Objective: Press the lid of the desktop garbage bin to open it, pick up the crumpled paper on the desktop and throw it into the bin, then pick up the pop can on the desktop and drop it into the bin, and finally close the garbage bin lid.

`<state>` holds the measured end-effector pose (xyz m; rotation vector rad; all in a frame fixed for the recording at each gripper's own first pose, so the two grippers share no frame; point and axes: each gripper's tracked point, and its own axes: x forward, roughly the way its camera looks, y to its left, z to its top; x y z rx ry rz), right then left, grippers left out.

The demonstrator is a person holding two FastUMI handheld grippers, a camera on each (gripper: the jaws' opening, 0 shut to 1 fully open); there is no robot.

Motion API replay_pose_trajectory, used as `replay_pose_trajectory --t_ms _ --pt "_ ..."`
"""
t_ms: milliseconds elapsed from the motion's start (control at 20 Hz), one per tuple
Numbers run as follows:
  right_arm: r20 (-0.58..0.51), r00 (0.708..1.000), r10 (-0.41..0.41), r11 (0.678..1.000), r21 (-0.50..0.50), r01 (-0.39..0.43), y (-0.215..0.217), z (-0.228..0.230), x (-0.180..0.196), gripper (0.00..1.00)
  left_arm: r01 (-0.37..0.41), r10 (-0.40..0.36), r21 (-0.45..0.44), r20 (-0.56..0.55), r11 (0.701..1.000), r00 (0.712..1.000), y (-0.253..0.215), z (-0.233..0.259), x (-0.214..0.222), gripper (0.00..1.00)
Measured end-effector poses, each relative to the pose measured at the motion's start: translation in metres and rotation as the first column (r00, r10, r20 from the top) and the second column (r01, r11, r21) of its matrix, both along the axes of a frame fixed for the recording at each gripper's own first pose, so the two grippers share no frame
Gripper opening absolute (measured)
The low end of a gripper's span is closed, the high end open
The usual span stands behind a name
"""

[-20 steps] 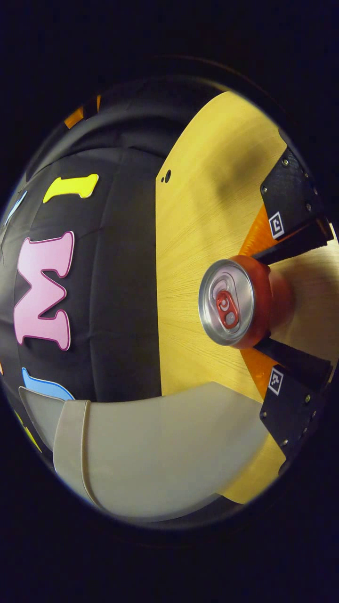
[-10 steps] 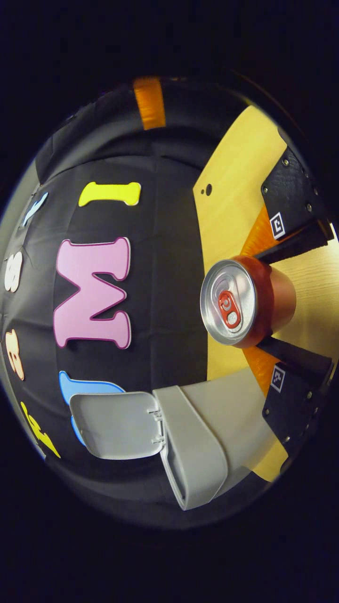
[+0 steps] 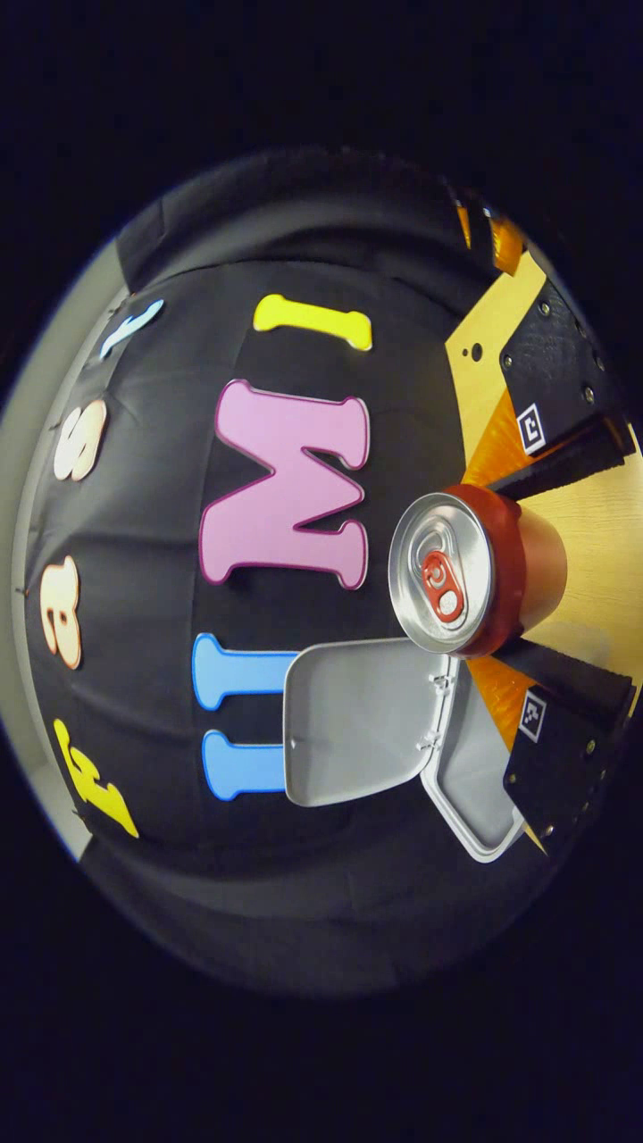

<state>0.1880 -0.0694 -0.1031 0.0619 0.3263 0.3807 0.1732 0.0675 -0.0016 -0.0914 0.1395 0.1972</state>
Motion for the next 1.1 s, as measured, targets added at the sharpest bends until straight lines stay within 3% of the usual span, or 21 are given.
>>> replay_pose_trajectory --t_ms 250,400,750,900,1000,1100 --pt "0.027 0.999 -0.029 0.999 0.015 0.029 -0.014 0.011 -0.01 0.95 -0.113 0.114 0.033 -0.012 0.993 0.993 0.088 0.003 -0.001 0.81" --pt "0.034 0.998 -0.047 0.999 0.009 0.046 -0.023 0.013 -0.019 0.95 -0.134 0.136 0.066 -0.023 0.989 0.991 0.122 -0.006 -0.006 0.81" --pt "0.044 0.996 -0.078 0.997 -0.016 0.079 -0.027 0.019 -0.043 0.95 -0.137 0.138 0.013 -0.127 0.99 0.982 0.153 -0.061 0.0 0.82" --pt "0.038 0.995 -0.092 0.996 -0.007 0.092 -0.025 0.021 -0.053 0.96 -0.209 0.214 0.05 -0.169 0.977 0.962 0.175 -0.075 -0.005 0.84" --pt "0.034 0.995 -0.097 0.995 0.0 0.097 -0.022 0.02 -0.057 0.95 -0.173 0.169 -0.017 -0.151 0.985 0.974 0.165 -0.075 -0.004 0.84" --pt "0.029 0.994 -0.101 0.995 -0.002 0.101 -0.019 0.018 -0.059 0.96 -0.182 0.176 -0.027 -0.149 0.983 0.973 0.169 -0.077 -0.004 0.84"
